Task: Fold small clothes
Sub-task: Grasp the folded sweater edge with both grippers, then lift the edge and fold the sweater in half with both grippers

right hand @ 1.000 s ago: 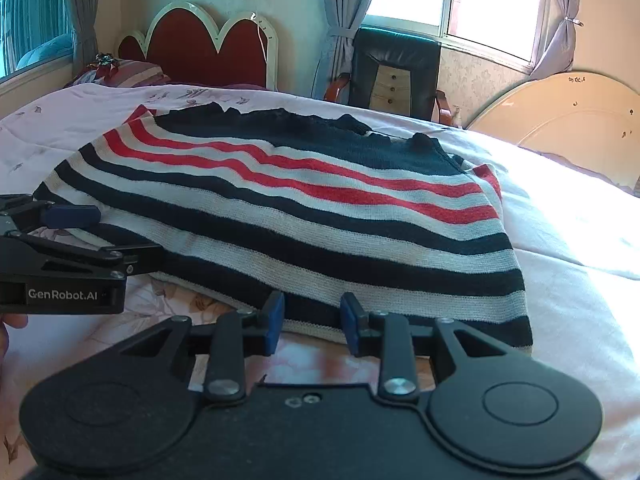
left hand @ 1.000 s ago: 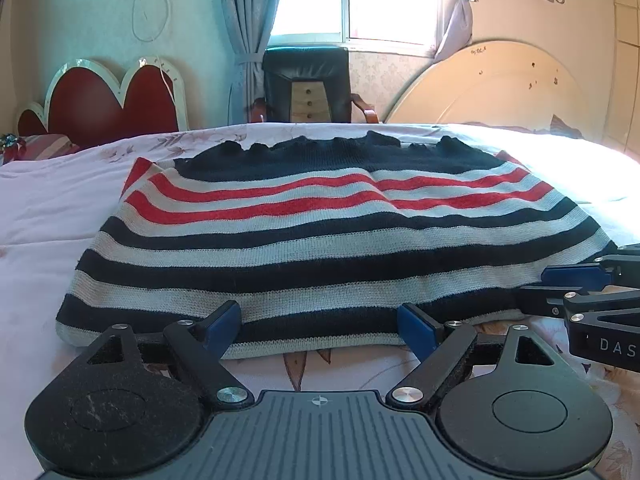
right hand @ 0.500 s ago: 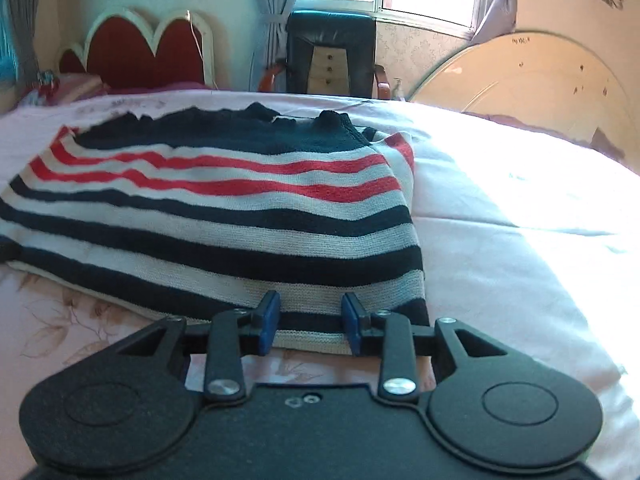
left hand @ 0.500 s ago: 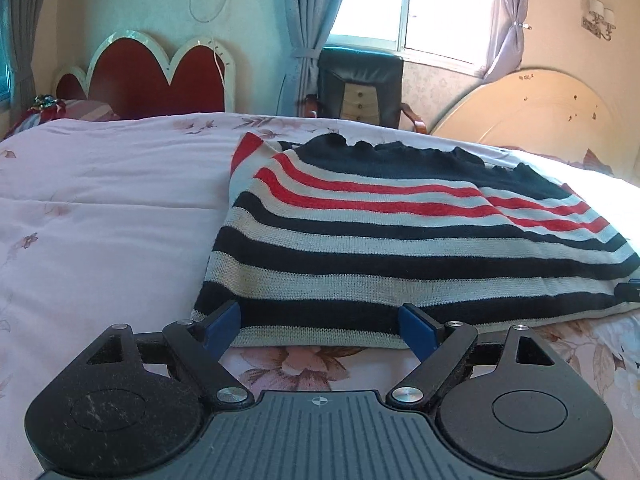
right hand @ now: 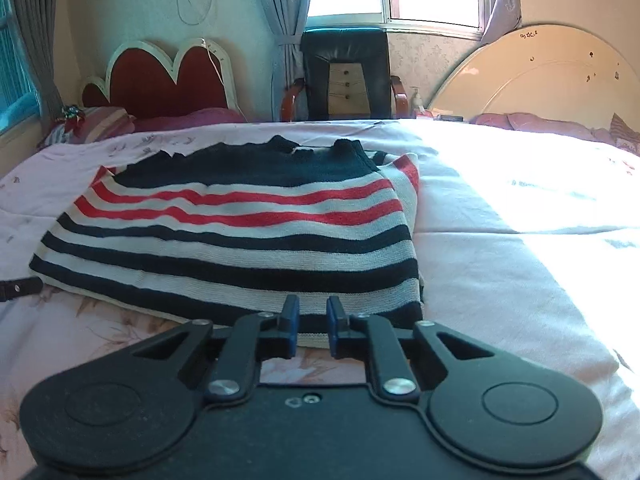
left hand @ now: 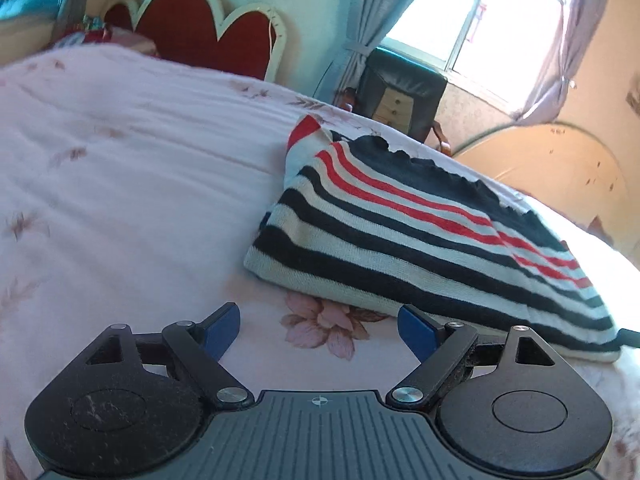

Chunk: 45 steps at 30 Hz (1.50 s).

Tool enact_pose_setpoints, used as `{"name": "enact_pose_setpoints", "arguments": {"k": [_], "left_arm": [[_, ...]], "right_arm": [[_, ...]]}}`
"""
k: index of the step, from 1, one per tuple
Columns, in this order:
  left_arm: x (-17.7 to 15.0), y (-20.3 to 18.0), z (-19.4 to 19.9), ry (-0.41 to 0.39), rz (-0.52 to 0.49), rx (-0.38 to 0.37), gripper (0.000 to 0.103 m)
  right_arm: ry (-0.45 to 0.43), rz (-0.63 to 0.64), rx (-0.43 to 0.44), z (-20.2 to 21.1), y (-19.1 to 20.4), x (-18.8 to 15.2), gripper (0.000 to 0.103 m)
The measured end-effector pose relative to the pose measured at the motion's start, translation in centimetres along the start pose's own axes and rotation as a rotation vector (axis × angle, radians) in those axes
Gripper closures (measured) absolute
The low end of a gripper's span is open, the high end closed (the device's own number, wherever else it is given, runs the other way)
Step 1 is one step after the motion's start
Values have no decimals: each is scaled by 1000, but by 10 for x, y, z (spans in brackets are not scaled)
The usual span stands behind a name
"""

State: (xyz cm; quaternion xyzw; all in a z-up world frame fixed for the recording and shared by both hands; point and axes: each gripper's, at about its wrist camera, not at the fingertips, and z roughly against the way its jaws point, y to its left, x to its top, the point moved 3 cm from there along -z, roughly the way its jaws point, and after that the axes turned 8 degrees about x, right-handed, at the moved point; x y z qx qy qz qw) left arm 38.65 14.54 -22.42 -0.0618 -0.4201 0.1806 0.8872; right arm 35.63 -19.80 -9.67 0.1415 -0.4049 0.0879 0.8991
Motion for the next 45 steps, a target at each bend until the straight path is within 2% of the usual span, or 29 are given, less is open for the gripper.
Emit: {"name": "enact_pose_setpoints", "arguments": {"k": [3,5,7,10,13,15,19,23,24,25,27,28,29,30,31,32,33,37,41,45], "left_arm": [[0,10,-10,1,202,-121,18],[1,16,-23,-19,358,-175,18],[4,20,-35,-48,446,-196,18],[13,12,-53,-58,470,-207,18],[21,4,-70,-70,486,-204,19],[24,3,-79,-76,497,-194,26],[31,6,-96,-89,541,-181,46],[40,5,-108,-97,538,-163,52],[41,4,-111,-94,538,-152,58],[41,7,-114,-83,548,-144,71],[41,14,-119,-66,599,-183,79],[41,17,-116,-89,641,-244,82],[40,20,-107,-149,674,-325,82],[41,19,-101,-189,668,-366,82],[41,18,-100,-199,654,-369,82],[37,20,-107,-169,656,-342,82],[30,25,-121,-100,686,-307,82],[33,26,-133,-53,700,-327,83],[36,23,-136,-40,711,-345,83],[47,14,-124,-73,691,-408,83]], "right_arm": [[-11,-42,54,2,3,9,95],[-19,-46,97,-3,12,16,95],[-16,-49,139,-10,21,23,95],[-11,-60,175,-25,27,33,95],[1,-125,213,-47,20,40,95],[6,-160,234,-64,14,44,96],[8,-195,301,-99,14,55,99],[12,-206,342,-123,23,65,99],[17,-209,350,-127,25,66,99],[25,-209,361,-130,27,66,99],[51,-194,360,-137,31,65,99],[75,-187,355,-141,32,63,100],[97,-179,343,-144,33,61,103],[107,-169,328,-145,32,59,103],[108,-164,328,-145,32,58,103],[111,-157,326,-144,32,58,103],[110,-145,322,-144,33,57,103],[109,-142,311,-145,34,55,103],[103,-148,313,-143,32,54,103],[106,-159,317,-146,30,56,103]]}}
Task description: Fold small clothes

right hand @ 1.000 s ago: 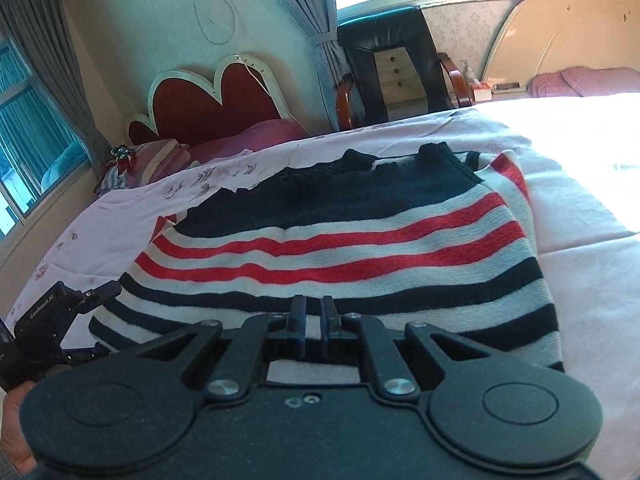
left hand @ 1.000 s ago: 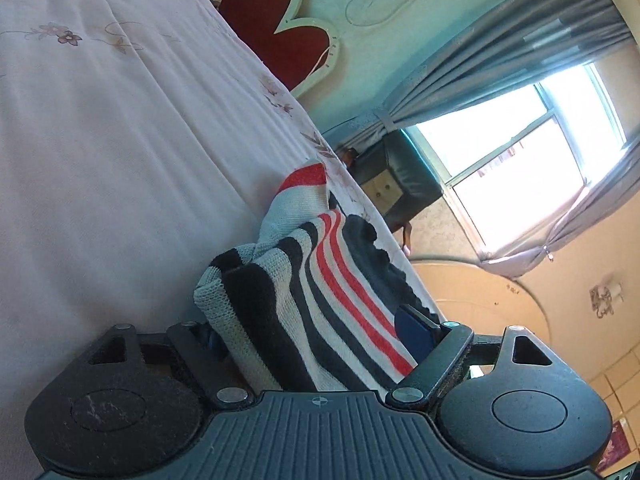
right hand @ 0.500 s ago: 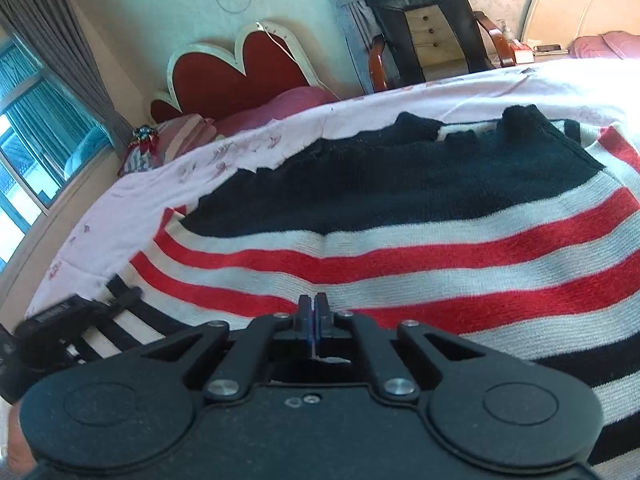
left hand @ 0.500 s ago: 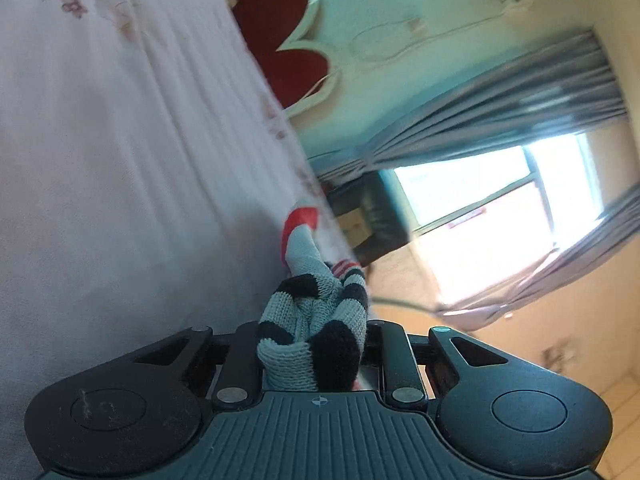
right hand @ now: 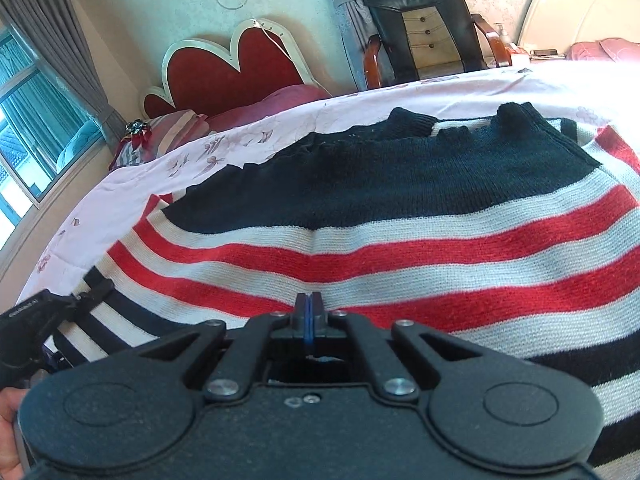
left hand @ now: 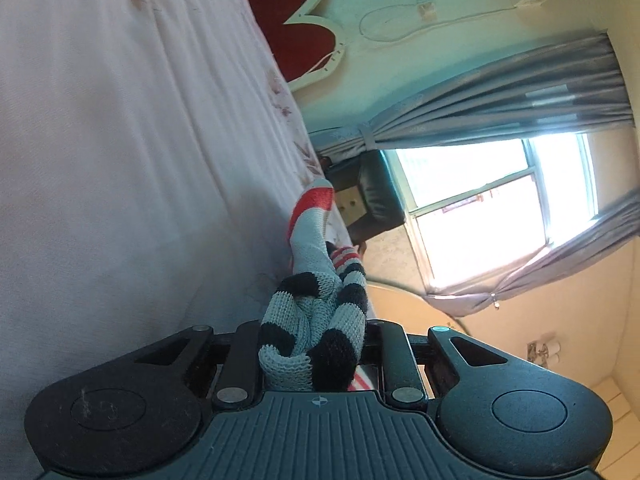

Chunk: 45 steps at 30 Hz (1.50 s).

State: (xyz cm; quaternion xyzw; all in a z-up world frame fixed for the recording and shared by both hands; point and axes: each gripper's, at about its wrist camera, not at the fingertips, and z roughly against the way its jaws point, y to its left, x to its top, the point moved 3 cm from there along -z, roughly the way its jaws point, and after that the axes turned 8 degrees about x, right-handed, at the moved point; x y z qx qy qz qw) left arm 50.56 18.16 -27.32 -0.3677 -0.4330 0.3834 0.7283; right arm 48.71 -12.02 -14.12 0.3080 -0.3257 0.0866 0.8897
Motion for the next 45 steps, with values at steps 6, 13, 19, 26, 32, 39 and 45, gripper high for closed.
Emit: {"name": "enact_pose_setpoints", "arguments": {"k": [6,13,19,26,32,39,45], "left_arm": [[-7,-83,3,27,-246,-70,83],[-54,-178,-21,143,-504,-127,83],[-150,-212,-52,331,-732,-55,83],[-230,-217,-58,360,-988,30,77],[-205,-251,12,298,-1075,-55,21],[-100,-193,19,176,-880,175,22],[-111,-159,-5,265,-887,251,22]], "right_arm": [[-7,-35,15,1,-5,0,103],[-10,-83,41,2,-11,3,103],[-177,-333,-11,67,-68,10,85],[-319,-623,69,156,-151,-9,60],[-302,-636,146,165,-145,-12,50],[-179,-534,156,140,-115,0,42],[-68,-517,156,115,-100,7,42]]}}
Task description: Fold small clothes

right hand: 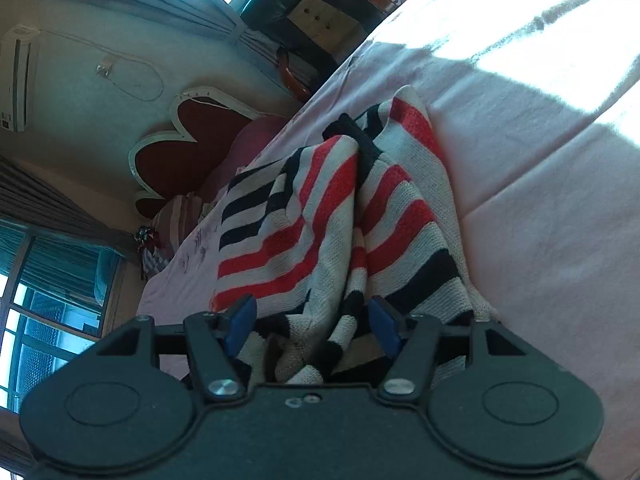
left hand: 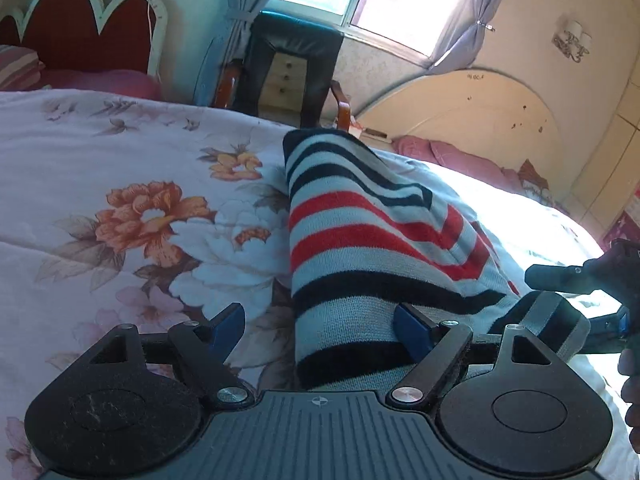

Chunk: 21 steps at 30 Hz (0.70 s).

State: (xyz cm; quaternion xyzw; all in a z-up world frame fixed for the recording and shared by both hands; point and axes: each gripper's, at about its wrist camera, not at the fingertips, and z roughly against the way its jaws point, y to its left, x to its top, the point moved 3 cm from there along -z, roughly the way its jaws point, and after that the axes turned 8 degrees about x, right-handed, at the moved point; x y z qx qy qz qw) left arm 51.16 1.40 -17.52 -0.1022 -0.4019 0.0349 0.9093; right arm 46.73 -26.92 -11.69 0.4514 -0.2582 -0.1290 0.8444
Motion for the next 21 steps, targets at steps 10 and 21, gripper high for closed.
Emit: {"name": "enact_pose_setpoints", "arguments": {"k": [10,21], "left_arm": [[-5,-10,-5,-3,11,-40,22],[9,9,-24,-7,70,-35,22]], "right_arm": [[9,148,-144,17,-11,-25,65],[29,164,-188,-30,2,4,46]]}}
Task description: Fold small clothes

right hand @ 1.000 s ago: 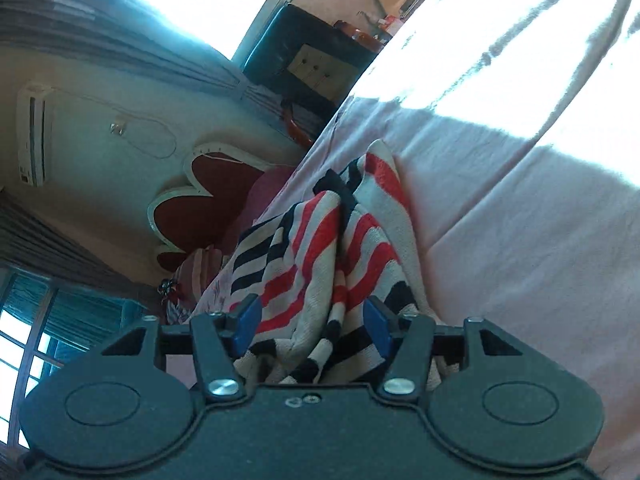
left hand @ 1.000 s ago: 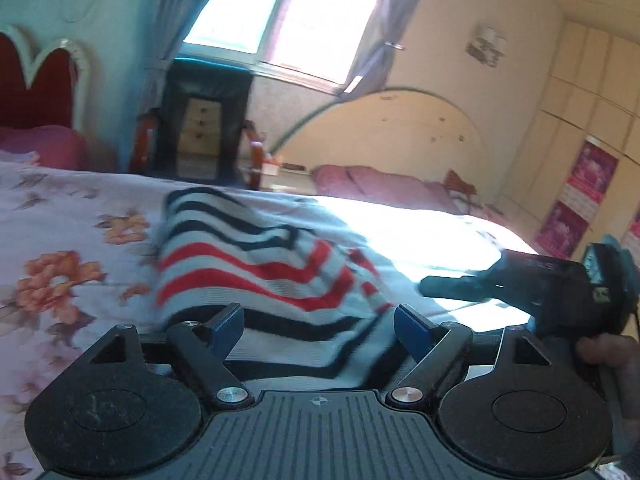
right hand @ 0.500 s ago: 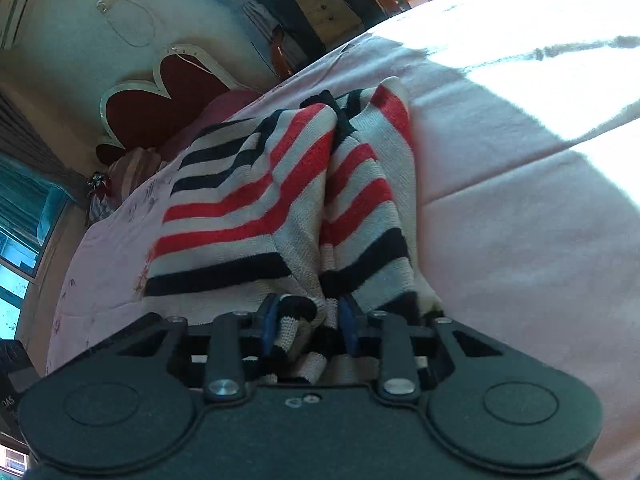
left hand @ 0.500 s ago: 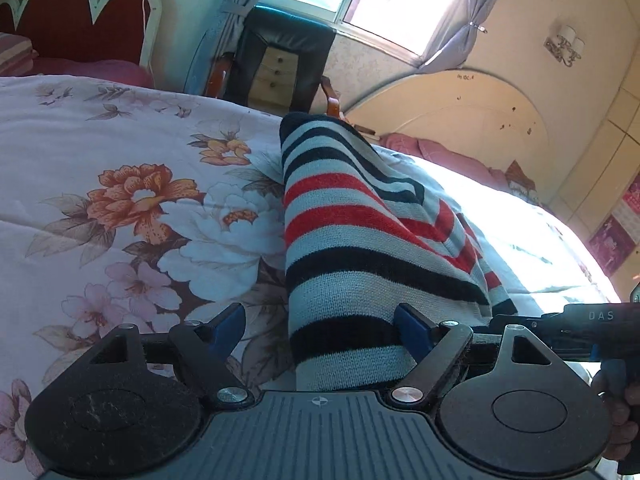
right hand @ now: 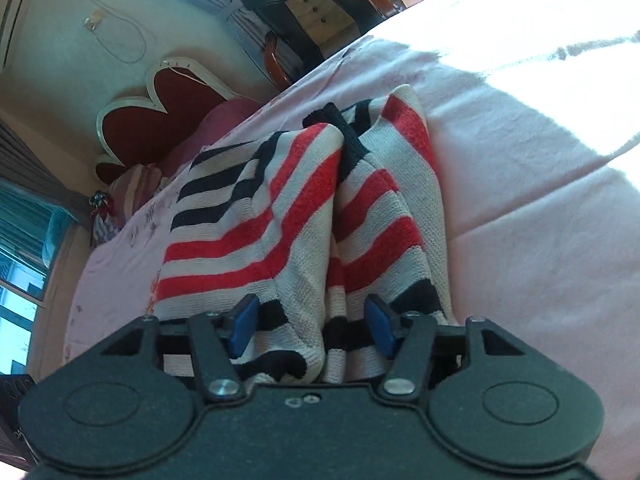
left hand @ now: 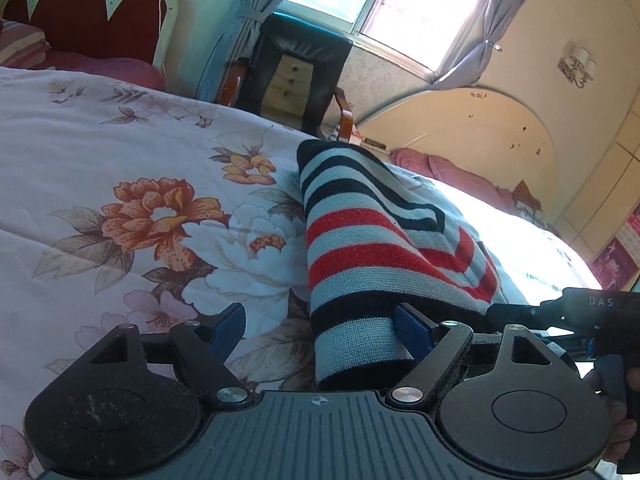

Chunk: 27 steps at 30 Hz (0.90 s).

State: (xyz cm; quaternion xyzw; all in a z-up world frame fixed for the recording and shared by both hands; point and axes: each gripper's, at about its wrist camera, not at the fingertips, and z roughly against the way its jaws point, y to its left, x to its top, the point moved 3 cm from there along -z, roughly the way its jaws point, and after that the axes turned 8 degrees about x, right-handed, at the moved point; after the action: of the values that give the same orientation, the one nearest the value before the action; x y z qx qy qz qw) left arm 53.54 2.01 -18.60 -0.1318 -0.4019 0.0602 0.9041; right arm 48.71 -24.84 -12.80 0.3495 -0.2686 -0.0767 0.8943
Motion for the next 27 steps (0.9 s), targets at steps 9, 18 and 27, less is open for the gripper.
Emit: {"name": "enact_pose_setpoints", "arguments": {"k": [9,18,27], "left_arm": [[13,-12,14,-89,-18,-30,22],[3,-59,-31,39,-154,-31,22],[12,-61,-14,-38,-172,-30,22]], "right_arm": [[-140,479,-77,15,60,-15,83],[-133,438,-145,25,3,-10,84],[-231,468,-131,37,11,-20,84]]}}
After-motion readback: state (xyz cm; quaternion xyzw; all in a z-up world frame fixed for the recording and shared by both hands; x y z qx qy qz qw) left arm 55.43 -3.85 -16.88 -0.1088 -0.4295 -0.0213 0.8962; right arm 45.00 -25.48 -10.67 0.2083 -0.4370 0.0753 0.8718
